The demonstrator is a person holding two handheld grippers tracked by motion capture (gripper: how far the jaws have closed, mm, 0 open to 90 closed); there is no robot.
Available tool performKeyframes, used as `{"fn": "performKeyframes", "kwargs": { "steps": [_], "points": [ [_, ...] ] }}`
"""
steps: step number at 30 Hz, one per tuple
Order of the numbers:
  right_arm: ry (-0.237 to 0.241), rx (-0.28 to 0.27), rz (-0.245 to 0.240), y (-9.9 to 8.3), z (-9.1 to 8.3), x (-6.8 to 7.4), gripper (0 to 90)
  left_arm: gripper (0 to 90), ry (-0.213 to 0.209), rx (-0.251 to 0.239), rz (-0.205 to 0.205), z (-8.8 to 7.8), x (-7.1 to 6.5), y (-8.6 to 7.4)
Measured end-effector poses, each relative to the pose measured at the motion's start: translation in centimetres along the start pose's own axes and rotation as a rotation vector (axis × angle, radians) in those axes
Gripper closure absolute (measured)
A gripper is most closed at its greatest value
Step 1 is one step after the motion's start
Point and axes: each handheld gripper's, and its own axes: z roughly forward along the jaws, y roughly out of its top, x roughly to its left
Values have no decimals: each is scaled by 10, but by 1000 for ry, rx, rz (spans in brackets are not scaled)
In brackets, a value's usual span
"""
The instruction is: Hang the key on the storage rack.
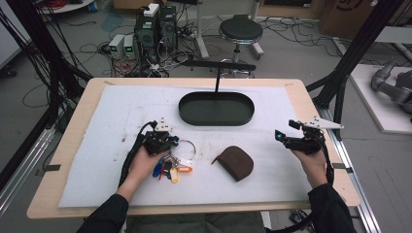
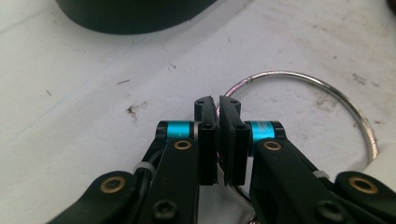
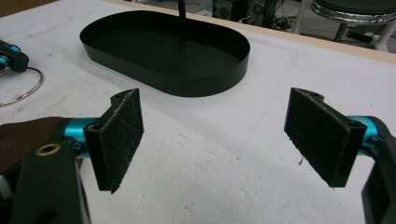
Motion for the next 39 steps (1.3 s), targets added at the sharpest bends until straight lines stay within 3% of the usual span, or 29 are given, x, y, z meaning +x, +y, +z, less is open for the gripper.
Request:
{"fn": "performKeyframes", "kwargs": {
  "steps": [1, 8, 10, 19, 25, 34, 39],
  "points": [
    [0, 0, 0, 0, 0, 0, 202, 858, 0, 0, 0, 0, 0, 0],
    [0, -4, 5, 0, -1, 0, 202, 858, -27, -138, -11, -22, 3, 5],
    [-1, -5, 4, 0, -1, 0, 202, 858, -32, -152, -9, -25, 2, 5],
    [2, -13, 6, 0, -2, -1, 202, 858, -91, -232, 67, -46, -13, 10],
    [3, -17, 6, 1, -2, -1, 202, 856, -141, -244, 129, -58, -23, 10],
    [5, -14, 9, 1, -2, -2, 202, 842, -184, -216, 138, -58, -22, 8],
    [6, -12, 5, 0, -1, -2, 202, 799, -198, -167, 138, -53, -21, 5]
  ]
}}
